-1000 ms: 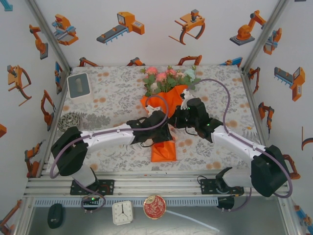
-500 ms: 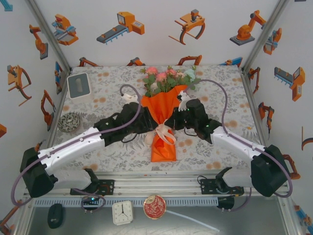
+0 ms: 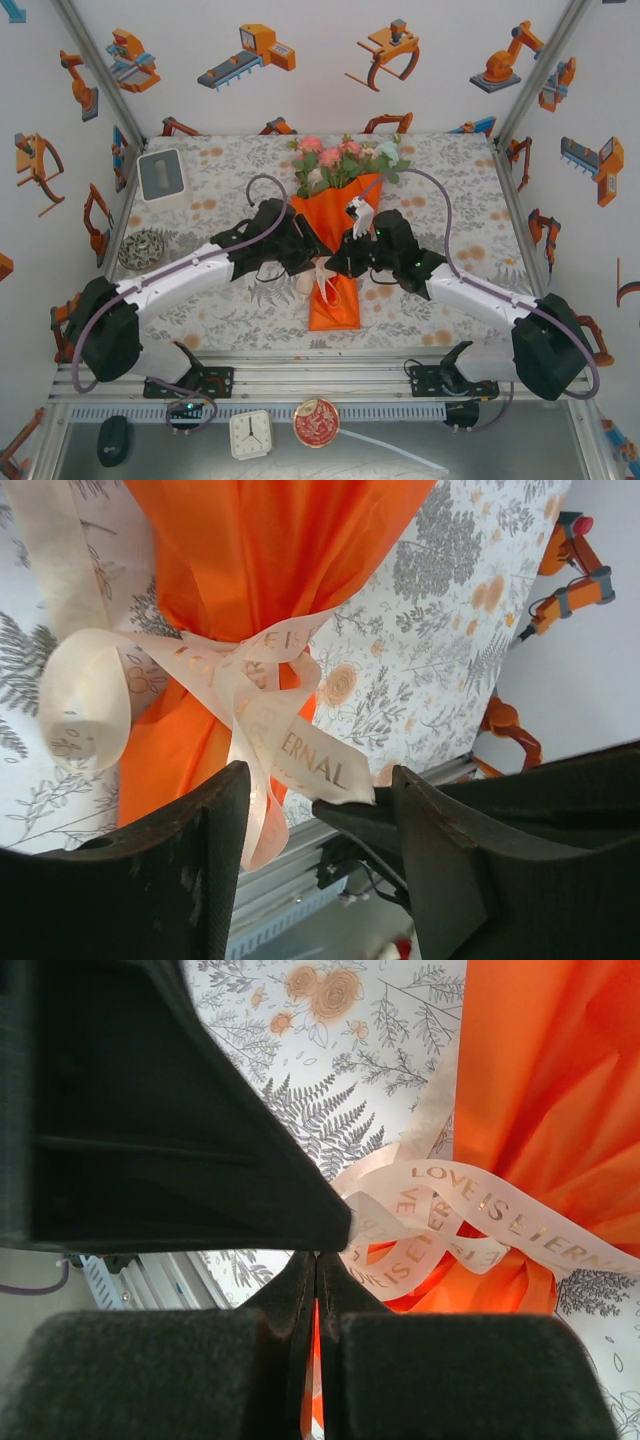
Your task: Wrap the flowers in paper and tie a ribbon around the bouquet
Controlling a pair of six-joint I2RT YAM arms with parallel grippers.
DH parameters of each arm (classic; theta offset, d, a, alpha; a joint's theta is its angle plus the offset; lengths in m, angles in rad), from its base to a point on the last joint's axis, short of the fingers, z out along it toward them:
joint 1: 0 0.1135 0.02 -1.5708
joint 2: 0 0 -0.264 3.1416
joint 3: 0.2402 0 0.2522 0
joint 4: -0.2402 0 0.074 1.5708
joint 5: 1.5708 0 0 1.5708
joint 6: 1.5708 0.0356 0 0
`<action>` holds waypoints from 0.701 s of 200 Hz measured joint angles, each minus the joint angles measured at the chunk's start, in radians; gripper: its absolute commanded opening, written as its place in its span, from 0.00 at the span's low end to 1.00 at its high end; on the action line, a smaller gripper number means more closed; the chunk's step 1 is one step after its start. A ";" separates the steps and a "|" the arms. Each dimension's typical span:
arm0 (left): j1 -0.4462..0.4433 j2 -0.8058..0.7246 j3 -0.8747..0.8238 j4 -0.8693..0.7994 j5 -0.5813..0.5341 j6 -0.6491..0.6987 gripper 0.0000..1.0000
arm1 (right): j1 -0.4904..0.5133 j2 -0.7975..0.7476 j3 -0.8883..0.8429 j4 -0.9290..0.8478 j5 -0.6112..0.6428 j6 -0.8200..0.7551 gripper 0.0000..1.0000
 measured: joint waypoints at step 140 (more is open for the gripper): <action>0.028 0.051 -0.021 0.073 0.080 -0.090 0.00 | 0.190 -0.185 -0.073 -0.132 0.396 0.098 0.48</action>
